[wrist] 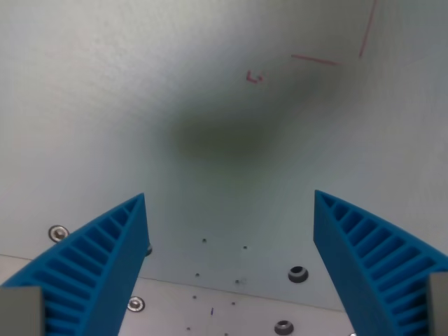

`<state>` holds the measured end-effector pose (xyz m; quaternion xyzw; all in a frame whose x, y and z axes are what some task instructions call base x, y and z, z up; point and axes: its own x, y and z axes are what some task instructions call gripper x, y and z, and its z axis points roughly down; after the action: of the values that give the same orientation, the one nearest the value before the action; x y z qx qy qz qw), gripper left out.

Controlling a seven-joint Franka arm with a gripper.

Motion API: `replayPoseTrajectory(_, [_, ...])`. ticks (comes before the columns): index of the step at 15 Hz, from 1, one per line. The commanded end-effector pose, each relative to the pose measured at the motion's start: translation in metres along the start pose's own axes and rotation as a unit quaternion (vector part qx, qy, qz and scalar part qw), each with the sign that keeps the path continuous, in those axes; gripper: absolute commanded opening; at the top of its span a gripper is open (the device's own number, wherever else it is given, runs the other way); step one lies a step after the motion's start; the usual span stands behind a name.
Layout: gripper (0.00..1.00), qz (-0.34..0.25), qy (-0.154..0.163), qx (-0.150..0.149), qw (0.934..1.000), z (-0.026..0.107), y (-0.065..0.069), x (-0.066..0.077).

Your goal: Move in base positive y

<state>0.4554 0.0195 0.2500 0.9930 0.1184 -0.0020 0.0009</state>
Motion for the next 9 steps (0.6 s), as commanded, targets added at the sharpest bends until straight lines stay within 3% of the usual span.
replayPoseTrajectory(1, [1.00, 0.007, -0.001, 0.001, 1.0000, 0.000, -0.012, 0.012])
replayPoseTrajectory(9, [1.00, 0.007, -0.001, 0.001, 1.0000, 0.000, -0.051, 0.031])
